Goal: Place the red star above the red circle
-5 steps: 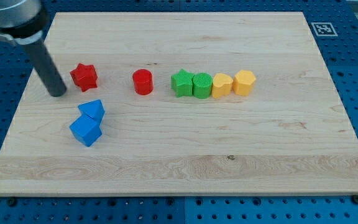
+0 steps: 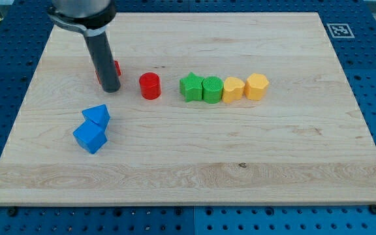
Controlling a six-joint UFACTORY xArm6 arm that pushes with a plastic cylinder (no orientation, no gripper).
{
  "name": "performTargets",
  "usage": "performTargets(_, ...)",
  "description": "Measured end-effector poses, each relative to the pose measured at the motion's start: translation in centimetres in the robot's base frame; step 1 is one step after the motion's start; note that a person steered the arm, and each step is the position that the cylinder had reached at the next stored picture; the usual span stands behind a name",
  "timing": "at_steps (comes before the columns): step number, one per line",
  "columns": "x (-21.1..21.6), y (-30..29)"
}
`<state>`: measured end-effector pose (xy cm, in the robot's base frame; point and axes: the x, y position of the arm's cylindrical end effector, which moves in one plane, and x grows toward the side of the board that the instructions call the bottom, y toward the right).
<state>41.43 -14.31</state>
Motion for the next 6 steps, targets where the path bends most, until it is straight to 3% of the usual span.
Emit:
performTargets(2, -0.1, -9.7)
performTargets(3, -3.7, -12.7)
performTargets(6, -4.2, -1.1)
